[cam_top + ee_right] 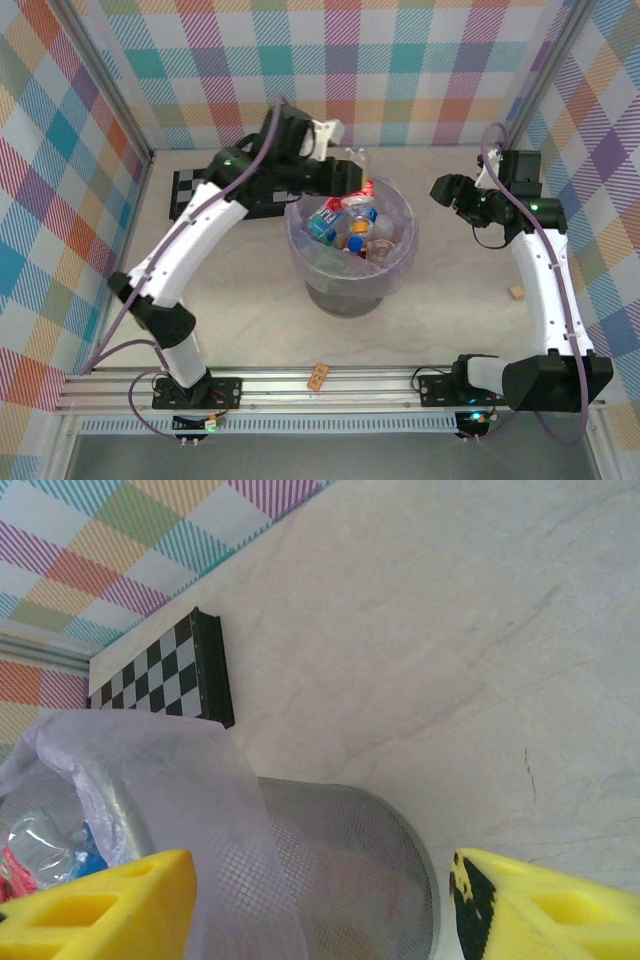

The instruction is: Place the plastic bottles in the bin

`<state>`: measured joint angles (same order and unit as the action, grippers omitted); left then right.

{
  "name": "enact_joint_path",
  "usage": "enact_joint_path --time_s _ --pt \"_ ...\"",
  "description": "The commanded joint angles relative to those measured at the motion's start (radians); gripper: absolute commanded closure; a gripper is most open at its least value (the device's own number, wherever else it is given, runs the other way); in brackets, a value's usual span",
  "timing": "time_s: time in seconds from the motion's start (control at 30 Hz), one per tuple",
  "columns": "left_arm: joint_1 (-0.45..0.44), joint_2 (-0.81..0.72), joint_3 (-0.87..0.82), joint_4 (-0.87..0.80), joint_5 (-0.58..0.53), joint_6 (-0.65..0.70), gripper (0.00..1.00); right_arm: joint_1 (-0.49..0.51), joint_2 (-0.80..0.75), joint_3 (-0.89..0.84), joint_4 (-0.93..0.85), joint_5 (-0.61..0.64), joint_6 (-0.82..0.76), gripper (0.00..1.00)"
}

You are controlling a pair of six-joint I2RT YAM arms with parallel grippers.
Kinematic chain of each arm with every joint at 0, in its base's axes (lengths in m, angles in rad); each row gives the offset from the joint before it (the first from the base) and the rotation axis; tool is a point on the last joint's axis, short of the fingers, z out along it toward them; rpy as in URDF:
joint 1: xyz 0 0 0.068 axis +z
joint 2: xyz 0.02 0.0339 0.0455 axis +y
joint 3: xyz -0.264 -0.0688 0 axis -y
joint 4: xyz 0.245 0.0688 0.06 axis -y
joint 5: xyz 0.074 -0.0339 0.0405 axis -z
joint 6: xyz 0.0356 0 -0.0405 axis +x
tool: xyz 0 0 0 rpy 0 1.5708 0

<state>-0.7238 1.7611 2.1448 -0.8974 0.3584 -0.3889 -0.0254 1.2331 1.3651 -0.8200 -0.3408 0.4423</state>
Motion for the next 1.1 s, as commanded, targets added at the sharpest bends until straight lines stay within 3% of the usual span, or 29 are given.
enact_joint_path --time_s 0.0,0.4,0.57,0.73,0.87,0.97,1.07 --pt "-0.042 0.071 0.079 -0.051 -0.026 0.012 1.00 -0.002 -0.012 -0.008 0.025 -0.037 0.009 0.32" --pt "-0.102 0.144 0.052 -0.123 -0.064 0.029 1.00 -0.005 0.005 0.004 0.021 -0.039 -0.007 0.32" --pt "-0.116 0.148 0.046 -0.114 -0.085 0.059 0.82 -0.006 0.015 0.018 0.020 -0.048 -0.009 0.32" --pt "-0.117 0.126 0.060 -0.066 -0.043 0.062 0.52 -0.006 0.023 0.088 -0.032 -0.040 -0.030 0.30" --pt "-0.117 0.094 0.067 -0.047 -0.053 0.069 0.35 0.013 0.020 0.163 -0.083 -0.052 -0.055 0.30" --pt "-0.117 0.060 0.066 -0.029 -0.064 0.064 0.17 0.092 0.027 0.247 -0.144 0.002 -0.093 0.29" --pt "-0.115 0.034 0.084 -0.043 -0.110 0.069 0.14 0.206 0.056 0.332 -0.198 0.052 -0.117 0.30"
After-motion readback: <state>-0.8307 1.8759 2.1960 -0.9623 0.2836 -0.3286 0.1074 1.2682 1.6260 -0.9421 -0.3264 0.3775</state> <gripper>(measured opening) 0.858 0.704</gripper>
